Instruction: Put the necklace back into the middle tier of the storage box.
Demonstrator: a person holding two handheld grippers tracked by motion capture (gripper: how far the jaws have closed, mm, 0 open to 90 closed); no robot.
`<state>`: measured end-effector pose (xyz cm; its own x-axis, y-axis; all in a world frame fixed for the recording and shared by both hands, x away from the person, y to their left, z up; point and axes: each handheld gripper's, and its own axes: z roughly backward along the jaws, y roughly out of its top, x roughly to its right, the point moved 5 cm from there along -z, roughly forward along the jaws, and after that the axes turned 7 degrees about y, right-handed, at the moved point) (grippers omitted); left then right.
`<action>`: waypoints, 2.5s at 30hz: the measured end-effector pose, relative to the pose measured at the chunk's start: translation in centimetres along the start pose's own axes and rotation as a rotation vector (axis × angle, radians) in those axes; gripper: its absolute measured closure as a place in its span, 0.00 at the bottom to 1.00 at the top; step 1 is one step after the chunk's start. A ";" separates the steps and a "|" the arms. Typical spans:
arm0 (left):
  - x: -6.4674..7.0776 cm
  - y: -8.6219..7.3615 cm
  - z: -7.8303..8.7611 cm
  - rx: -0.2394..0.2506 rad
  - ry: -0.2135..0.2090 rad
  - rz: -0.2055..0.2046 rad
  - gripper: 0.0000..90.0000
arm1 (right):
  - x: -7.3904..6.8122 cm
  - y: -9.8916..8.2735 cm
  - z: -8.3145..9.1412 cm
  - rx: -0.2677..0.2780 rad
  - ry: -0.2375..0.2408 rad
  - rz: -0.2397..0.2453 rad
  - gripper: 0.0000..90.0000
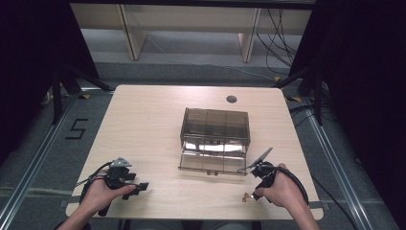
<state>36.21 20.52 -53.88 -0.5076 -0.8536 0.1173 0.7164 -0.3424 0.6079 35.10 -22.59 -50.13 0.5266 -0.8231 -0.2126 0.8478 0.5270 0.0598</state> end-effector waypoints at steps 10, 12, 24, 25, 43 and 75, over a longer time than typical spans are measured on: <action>-0.1 -0.1 0.0 -0.009 -0.013 -0.003 0.33 | -0.2 0.3 -0.4 0.001 0.002 0.005 0.70; -0.1 -0.1 0.0 -0.010 -0.013 -0.006 0.33 | -0.2 0.3 -0.3 -0.006 0.001 0.007 0.71; 0.0 -0.1 -0.2 -0.009 -0.013 0.000 0.33 | -0.6 1.4 -0.9 -0.021 0.009 0.029 0.74; -0.1 -0.1 -0.2 -0.013 -0.018 -0.008 0.33 | -0.6 1.5 -1.0 -0.028 0.009 0.031 0.74; 0.0 -0.1 -0.2 -0.009 -0.016 0.005 0.33 | -1.6 2.6 -2.4 -0.067 0.013 0.072 0.77; 0.0 -0.1 -0.3 -0.011 -0.014 -0.001 0.33 | -2.1 3.0 -2.6 -0.069 -0.017 0.075 0.95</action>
<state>36.29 20.48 -54.16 -0.5148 -0.8477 0.1282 0.7210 -0.3471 0.5997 36.33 -18.73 -52.05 0.5897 -0.7842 -0.1931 0.8001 0.5998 0.0074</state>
